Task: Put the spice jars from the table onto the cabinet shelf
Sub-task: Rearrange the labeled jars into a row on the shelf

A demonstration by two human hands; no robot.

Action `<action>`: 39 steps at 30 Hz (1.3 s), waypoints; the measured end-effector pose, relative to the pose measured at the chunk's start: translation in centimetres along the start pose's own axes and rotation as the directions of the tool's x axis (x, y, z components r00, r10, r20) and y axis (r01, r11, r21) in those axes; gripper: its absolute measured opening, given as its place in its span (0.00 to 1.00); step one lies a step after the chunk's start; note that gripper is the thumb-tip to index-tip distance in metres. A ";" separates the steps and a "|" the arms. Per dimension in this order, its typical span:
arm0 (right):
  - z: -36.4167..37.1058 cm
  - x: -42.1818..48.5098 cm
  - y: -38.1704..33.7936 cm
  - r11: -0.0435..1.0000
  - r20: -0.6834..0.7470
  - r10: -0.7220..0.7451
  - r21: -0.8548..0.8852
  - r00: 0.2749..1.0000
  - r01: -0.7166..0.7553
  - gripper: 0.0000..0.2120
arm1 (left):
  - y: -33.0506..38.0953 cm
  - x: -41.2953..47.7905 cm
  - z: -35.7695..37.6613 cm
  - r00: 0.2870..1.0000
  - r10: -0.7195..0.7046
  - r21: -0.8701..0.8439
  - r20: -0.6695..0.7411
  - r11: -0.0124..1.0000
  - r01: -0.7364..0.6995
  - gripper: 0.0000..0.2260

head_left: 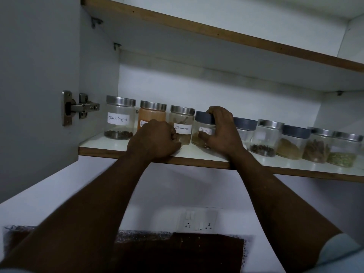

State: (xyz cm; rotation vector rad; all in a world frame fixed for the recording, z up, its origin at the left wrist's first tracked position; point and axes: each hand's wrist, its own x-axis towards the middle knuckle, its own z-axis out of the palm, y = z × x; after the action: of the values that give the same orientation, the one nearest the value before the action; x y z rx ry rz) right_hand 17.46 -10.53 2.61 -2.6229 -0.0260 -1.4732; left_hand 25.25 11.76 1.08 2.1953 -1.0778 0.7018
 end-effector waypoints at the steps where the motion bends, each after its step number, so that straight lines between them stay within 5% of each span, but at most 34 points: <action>1: 0.0 0.0 0.0 1.000 0.002 0.009 -0.013 1.000 -0.009 0.31 | 0.0 0.0 0.0 1.000 0.003 0.000 -0.002 1.000 -0.003 0.09; 12: 0.1 -0.1 0.0 0.998 0.024 0.056 0.018 0.998 -0.056 0.33 | 0.1 -0.1 0.0 1.000 -0.001 -0.005 -0.008 1.000 0.001 0.07; 26: -0.2 -0.1 -0.6 0.986 0.103 0.166 -0.010 0.981 -0.166 0.49 | -0.7 0.7 0.2 0.999 0.035 -0.001 0.002 0.999 -0.035 0.08; 34: -5.9 -3.2 0.8 0.970 -0.224 0.035 -0.228 0.974 -0.087 0.28 | -0.6 0.0 0.3 0.998 0.057 0.072 -0.006 0.996 -0.057 0.10; 39: -9.3 -3.5 5.5 0.923 -0.011 0.194 -0.338 0.981 -0.186 0.32 | 1.7 -0.6 -0.2 0.996 0.057 -0.036 0.069 0.998 -0.054 0.10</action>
State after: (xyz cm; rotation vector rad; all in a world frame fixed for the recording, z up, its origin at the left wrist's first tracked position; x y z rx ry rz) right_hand 8.18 -16.93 3.87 -2.8003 0.5102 -1.4938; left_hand 23.55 11.35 1.26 2.1828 -1.1815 0.6301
